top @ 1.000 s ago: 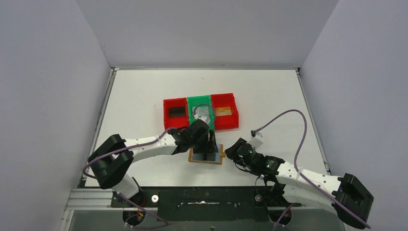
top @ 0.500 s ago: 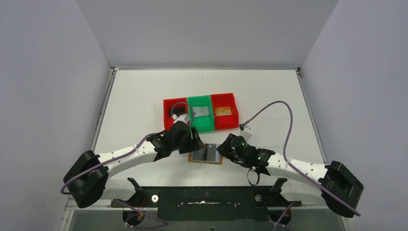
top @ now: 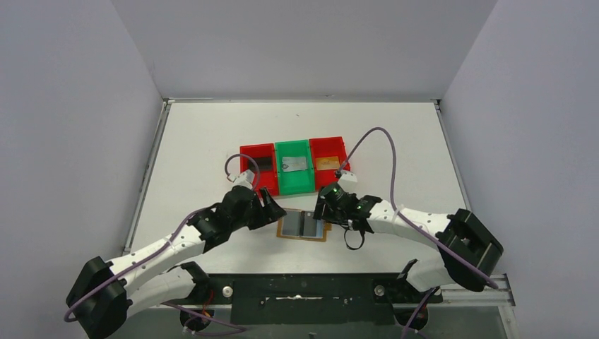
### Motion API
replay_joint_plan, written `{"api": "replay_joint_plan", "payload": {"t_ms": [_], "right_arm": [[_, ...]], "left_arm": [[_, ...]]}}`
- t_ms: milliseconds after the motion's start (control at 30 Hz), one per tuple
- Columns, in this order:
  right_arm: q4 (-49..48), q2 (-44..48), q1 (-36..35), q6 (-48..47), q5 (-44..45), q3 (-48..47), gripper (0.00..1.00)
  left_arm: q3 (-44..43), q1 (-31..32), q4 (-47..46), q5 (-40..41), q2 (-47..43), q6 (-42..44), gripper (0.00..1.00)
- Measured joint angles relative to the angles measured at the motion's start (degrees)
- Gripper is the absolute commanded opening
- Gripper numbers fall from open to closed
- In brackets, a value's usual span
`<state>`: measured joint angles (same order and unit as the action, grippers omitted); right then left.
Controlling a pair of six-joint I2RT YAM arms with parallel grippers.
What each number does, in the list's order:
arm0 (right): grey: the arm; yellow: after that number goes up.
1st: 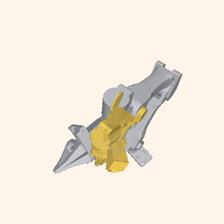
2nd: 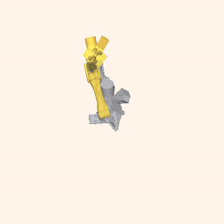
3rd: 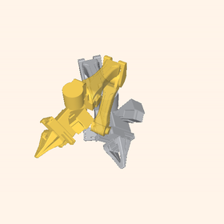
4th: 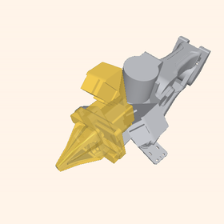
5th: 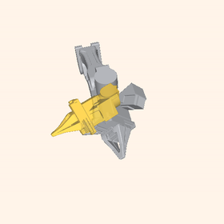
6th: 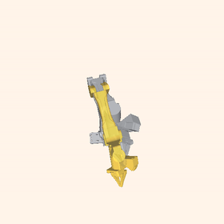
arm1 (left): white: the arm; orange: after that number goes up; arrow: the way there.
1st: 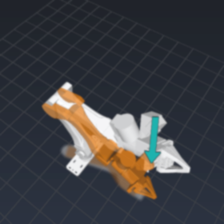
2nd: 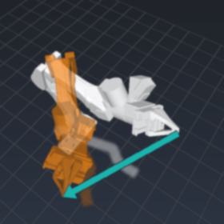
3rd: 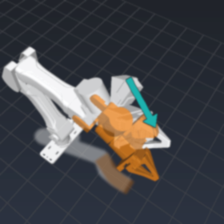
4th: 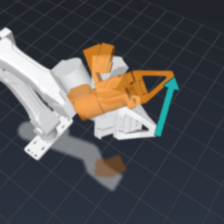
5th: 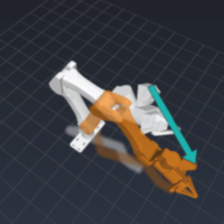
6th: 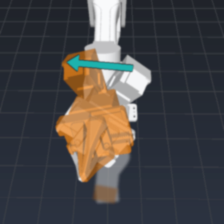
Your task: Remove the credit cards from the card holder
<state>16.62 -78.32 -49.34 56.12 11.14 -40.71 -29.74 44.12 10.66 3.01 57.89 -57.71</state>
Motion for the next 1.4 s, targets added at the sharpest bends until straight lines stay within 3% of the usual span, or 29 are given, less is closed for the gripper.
{"api": "replay_joint_plan", "payload": {"t_ms": [533, 933, 1200, 1400], "right_arm": [[-2.01, -8.17, -2.99, -6.6, -5.16, -1.4, 0.37], [-6.51, -13.86, -8.22, -6.19, -3.41, -5.44, 0.32], [-15.45, -10.38, -7.98, -1.33, -2.82, 1.64, 0.31], [-17.05, -10.43, -7.56, 0.15, -3.69, 2.29, 0.29]], "left_arm": [[1.53, -0.35, -3.93, -5.05, 2.95, 1.16, 0.61], [3.85, -0.35, -6.6, -6.8, 9.94, 1.11, 0.58], [6.03, -0.61, -8.92, -6.29, 10.1, 0.17, 0.55], [6.03, -0.72, -12.92, -8.2, 13.55, -0.68, 0.52]]}}
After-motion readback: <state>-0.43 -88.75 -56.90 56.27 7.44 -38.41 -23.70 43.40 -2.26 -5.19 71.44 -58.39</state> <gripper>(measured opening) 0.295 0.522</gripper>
